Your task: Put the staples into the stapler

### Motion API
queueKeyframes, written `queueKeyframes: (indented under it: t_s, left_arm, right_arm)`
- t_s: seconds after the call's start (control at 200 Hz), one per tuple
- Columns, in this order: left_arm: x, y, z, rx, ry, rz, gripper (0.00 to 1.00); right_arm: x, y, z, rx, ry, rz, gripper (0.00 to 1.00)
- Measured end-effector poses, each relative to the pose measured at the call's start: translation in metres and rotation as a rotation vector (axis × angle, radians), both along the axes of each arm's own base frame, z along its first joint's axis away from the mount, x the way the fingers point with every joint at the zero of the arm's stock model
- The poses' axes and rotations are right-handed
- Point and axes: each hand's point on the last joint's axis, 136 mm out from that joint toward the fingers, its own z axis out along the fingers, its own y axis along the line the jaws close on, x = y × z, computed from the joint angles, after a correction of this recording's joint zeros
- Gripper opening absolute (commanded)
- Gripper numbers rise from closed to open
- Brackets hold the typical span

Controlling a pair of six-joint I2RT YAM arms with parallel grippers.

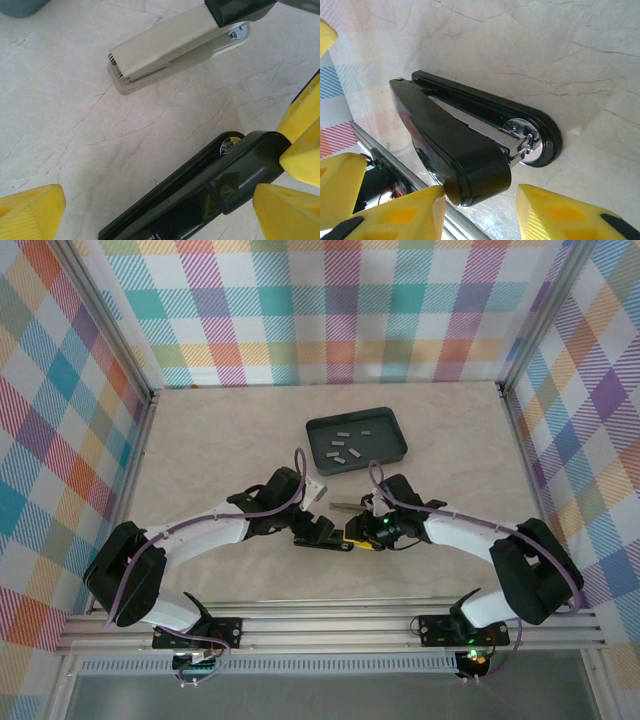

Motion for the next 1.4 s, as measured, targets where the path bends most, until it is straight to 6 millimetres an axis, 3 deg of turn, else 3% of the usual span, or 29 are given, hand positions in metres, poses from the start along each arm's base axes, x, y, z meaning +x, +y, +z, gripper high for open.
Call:
queueKeyframes:
  t_s: [0.275, 0.495, 0.675, 0.81, 1.055, 1.105, 1.125, 1.135, 1.145, 1.255, 1.4]
  left_arm:
    - [0.001, -0.005, 0.000, -0.036, 0.015, 0.017, 0.95]
    - [0.003, -0.007, 0.003, -0.053, 0.012, 0.030, 0.95]
    - [0.011, 0.000, 0.007, -0.046, -0.016, 0.081, 0.98]
    - [0.025, 0.016, 0.028, -0.048, -0.098, 0.167, 1.00]
    - [0.067, 0.086, 0.088, -0.047, -0.330, 0.454, 1.00]
    - [0.073, 0.106, 0.098, -0.042, -0.380, 0.525, 1.00]
    - [0.075, 0.116, 0.101, -0.037, -0.399, 0.556, 1.00]
    - [0.075, 0.119, 0.102, -0.035, -0.406, 0.568, 1.00]
    - [0.076, 0.123, 0.103, -0.032, -0.415, 0.583, 1.00]
    - [0.081, 0.173, 0.105, 0.020, -0.488, 0.739, 1.00]
    - [0.072, 0.235, 0.084, 0.100, -0.538, 0.918, 1.00]
  right_arm:
    - [0.003, 0.005, -0.011, 0.003, 0.015, 0.014, 0.32]
    - [0.006, 0.010, -0.011, 0.027, -0.002, 0.028, 0.32]
    - [0.008, 0.008, -0.009, 0.013, -0.027, 0.026, 0.44]
    - [0.011, 0.002, 0.003, -0.017, -0.095, 0.025, 0.49]
    - [0.037, -0.025, 0.056, -0.102, -0.365, -0.023, 0.59]
    - [0.047, -0.036, 0.067, -0.119, -0.429, -0.054, 0.73]
    - [0.052, -0.041, 0.071, -0.129, -0.454, -0.071, 0.83]
    - [0.055, -0.044, 0.073, -0.136, -0.466, -0.080, 0.96]
    - [0.057, -0.047, 0.074, -0.144, -0.481, -0.084, 1.00]
    - [0.080, -0.078, 0.082, -0.232, -0.580, -0.158, 0.99]
    - [0.116, -0.120, 0.089, -0.355, -0.720, -0.250, 0.99]
